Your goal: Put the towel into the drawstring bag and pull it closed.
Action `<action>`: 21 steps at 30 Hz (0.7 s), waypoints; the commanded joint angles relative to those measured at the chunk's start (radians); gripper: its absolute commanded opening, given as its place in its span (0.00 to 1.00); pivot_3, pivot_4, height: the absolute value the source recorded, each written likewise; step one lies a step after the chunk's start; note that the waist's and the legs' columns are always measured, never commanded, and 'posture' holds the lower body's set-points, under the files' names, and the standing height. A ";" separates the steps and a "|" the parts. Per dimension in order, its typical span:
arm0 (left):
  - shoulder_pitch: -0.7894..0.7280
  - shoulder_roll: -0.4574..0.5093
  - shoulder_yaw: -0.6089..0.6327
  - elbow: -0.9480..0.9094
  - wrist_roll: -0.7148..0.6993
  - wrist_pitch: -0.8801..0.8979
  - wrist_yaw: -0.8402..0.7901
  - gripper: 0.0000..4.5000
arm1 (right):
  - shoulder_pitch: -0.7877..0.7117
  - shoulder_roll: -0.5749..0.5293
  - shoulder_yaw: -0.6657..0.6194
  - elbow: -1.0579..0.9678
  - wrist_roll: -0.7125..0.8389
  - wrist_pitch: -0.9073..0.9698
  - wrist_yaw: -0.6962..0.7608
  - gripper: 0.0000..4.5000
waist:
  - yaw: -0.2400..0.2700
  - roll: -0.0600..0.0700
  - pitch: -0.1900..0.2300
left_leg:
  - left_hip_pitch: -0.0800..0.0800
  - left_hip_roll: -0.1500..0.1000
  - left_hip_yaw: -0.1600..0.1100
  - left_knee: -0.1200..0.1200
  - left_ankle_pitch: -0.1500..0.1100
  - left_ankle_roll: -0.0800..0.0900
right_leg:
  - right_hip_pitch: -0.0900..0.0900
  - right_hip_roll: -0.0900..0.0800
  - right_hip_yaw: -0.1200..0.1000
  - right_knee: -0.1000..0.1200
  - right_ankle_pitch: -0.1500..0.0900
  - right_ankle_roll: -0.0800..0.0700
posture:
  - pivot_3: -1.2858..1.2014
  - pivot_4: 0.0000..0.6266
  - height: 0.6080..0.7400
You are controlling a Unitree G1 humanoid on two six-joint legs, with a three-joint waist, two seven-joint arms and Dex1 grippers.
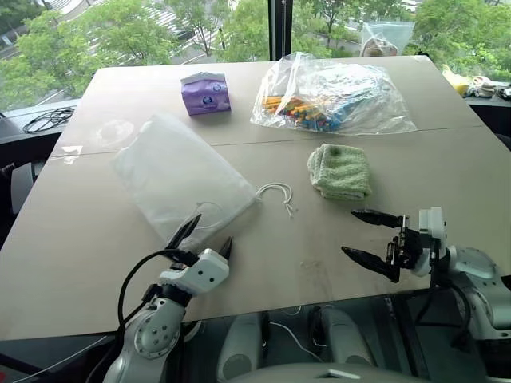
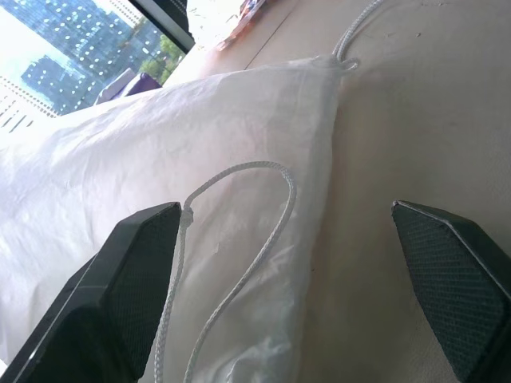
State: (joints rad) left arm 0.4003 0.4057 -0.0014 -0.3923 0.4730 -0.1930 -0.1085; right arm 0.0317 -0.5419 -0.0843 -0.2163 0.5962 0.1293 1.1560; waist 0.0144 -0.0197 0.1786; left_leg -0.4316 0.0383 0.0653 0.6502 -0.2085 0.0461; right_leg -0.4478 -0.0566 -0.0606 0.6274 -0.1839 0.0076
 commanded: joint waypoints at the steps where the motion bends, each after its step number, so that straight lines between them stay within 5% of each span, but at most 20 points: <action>1: -0.001 -0.010 0.023 0.020 0.032 0.009 0.044 0.97 | -0.010 -0.012 -0.025 -0.026 0.018 0.000 -0.005 1.00 | 0.000 0.001 -0.001 | 0.000 0.000 0.000 0.000 0.000 0.000 | 0.000 0.000 0.000 0.000 0.000 0.000 | 0.52 0.24 1.00; 16: -0.066 0.002 0.098 0.080 0.057 0.084 0.099 0.97 | -0.037 0.027 -0.019 0.008 -0.009 -0.042 -0.062 1.00 | -0.001 0.004 -0.003 | 0.001 0.002 0.000 0.000 0.000 0.000 | 0.000 0.000 -0.007 0.000 0.003 -0.004 | 0.52 0.24 1.00; 21: -0.087 0.003 0.119 0.079 0.092 0.084 0.148 0.60 | -0.031 0.044 -0.012 0.006 -0.019 -0.052 -0.074 1.00 | 0.000 0.004 -0.003 | 0.001 0.002 0.001 0.000 0.000 0.000 | 0.000 0.000 -0.008 0.000 0.003 -0.004 | 0.52 0.24 1.00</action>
State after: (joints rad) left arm 0.3180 0.4024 0.0885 -0.2952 0.5504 -0.1018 0.0091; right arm -0.0006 -0.5029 -0.0865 -0.1936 0.5723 0.1008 1.0865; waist 0.0144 -0.0161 0.1760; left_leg -0.4311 0.0407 0.0669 0.6500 -0.2084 0.0463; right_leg -0.4477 -0.0563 -0.0687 0.6276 -0.1807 0.0034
